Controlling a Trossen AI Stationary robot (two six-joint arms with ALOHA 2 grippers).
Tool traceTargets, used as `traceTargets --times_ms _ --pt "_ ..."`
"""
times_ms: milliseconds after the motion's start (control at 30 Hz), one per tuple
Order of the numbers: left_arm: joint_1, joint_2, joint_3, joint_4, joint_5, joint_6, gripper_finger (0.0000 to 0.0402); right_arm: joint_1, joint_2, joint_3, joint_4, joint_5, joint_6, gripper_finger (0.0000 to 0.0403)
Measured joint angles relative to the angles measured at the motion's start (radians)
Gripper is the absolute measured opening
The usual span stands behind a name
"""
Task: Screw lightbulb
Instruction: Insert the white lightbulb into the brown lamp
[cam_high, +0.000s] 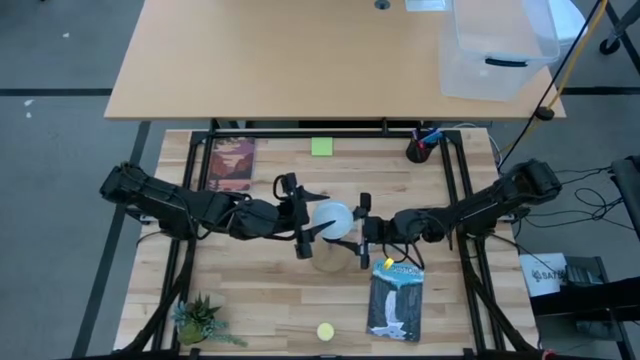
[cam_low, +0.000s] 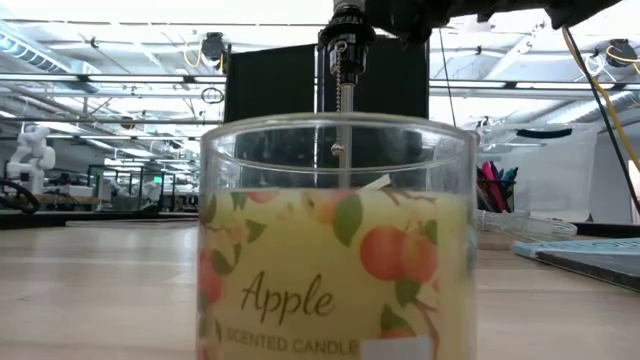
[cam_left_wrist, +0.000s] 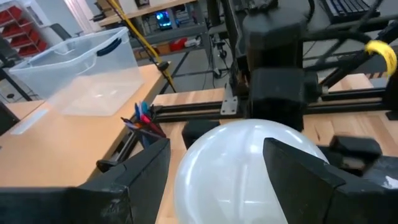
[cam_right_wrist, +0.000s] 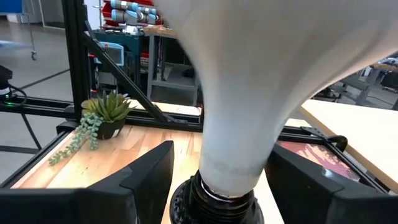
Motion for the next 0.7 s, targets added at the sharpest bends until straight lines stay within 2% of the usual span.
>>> traceTargets --times_ms 433,700 --pt "0.001 0.0 0.0 -0.014 0.011 -0.006 0.0263 0.004 -0.231 0.002 -0.291 -0.011 -0.019 0.0238" --pt "0.001 0.001 -0.001 -0.015 0.012 -0.005 0.0263 0.009 -0.318 0.002 -0.282 -0.009 -0.089 0.0238"
